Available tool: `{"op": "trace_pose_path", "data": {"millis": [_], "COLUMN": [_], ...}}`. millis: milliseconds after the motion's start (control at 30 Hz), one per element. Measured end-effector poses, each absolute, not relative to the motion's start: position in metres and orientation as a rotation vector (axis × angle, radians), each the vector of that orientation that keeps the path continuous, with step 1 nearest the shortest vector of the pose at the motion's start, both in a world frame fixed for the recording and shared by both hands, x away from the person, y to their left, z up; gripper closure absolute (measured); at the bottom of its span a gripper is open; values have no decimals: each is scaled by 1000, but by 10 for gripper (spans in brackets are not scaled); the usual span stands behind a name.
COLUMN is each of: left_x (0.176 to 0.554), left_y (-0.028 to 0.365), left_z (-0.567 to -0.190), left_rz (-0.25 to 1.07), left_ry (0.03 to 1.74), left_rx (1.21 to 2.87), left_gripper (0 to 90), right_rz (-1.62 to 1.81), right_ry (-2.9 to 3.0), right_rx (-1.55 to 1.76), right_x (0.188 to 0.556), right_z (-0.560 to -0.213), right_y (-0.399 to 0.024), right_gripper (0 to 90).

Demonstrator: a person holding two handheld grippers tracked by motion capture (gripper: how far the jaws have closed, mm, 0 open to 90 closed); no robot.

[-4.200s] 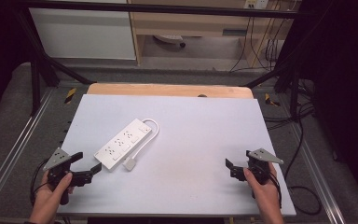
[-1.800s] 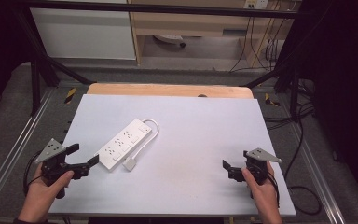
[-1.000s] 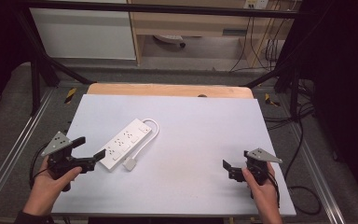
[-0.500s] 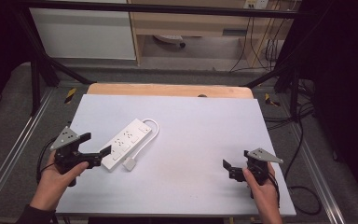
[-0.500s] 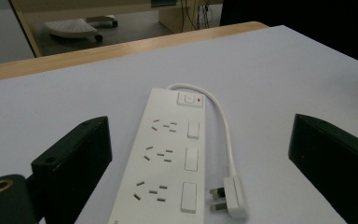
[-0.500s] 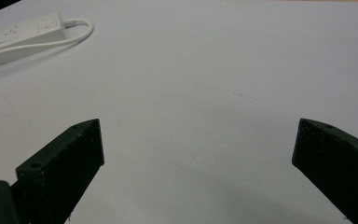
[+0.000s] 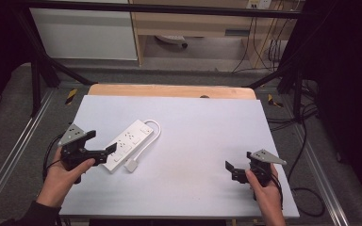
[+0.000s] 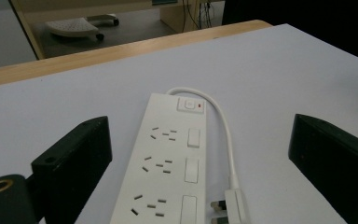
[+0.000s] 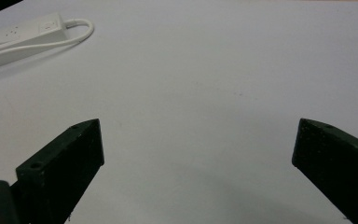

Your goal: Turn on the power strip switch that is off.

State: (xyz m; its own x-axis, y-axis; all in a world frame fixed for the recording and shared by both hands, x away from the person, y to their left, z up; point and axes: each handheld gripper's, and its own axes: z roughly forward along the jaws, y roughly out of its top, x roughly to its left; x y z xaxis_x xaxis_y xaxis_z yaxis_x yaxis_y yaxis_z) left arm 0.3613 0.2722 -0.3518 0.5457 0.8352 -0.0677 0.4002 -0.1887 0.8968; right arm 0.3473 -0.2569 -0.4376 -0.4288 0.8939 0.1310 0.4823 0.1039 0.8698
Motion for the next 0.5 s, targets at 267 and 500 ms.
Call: {"op": "trace_pose_path", "data": {"millis": [267,500], "left_x": [366,373], "left_y": [267,258], "left_z": [-351,-351], "left_rz": [547,546], "left_ry": [1023,1017], "left_rx": [1809,1827], "left_gripper": [62,66], "right_rz": [1277,1276], "right_ry": [1959,1960], "right_rx": [1337,1339], "right_x": [347,347], "right_z": [-438,-438], "right_y": [-257,-257], "right_gripper": [26,26]}}
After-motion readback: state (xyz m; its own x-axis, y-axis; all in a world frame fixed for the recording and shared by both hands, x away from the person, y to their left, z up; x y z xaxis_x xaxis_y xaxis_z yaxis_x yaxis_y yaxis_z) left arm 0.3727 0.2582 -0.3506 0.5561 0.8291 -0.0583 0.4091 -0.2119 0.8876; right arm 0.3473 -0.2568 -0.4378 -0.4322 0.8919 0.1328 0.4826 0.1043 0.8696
